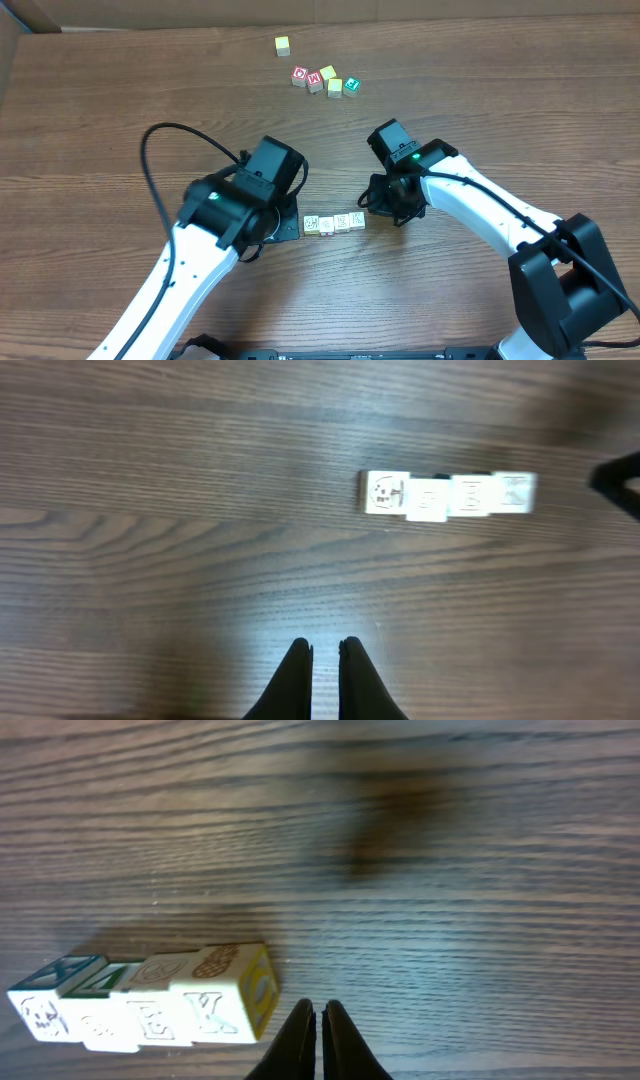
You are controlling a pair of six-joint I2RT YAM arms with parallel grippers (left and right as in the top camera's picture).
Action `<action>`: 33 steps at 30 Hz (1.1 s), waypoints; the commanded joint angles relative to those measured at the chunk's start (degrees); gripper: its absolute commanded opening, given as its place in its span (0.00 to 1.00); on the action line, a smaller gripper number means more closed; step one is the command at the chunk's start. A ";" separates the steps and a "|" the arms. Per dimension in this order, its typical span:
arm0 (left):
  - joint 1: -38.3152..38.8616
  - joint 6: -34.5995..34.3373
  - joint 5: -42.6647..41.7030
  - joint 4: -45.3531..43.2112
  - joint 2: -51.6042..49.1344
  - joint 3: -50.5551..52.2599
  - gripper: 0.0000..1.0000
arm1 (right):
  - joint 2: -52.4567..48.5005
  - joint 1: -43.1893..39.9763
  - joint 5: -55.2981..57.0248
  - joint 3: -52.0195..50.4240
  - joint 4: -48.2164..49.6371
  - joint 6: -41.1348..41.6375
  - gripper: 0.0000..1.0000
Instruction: Flip 4 blocks
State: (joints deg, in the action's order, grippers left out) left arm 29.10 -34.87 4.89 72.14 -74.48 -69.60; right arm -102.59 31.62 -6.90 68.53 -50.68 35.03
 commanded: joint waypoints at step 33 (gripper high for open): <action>-4.33 6.62 -6.03 -18.97 -25.64 8.57 0.04 | 0.55 1.07 0.85 -0.83 1.27 1.25 0.06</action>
State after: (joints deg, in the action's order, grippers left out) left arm 25.02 -29.56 -0.47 53.63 -99.57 -61.71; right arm -102.59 32.51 -6.61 68.51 -49.65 35.83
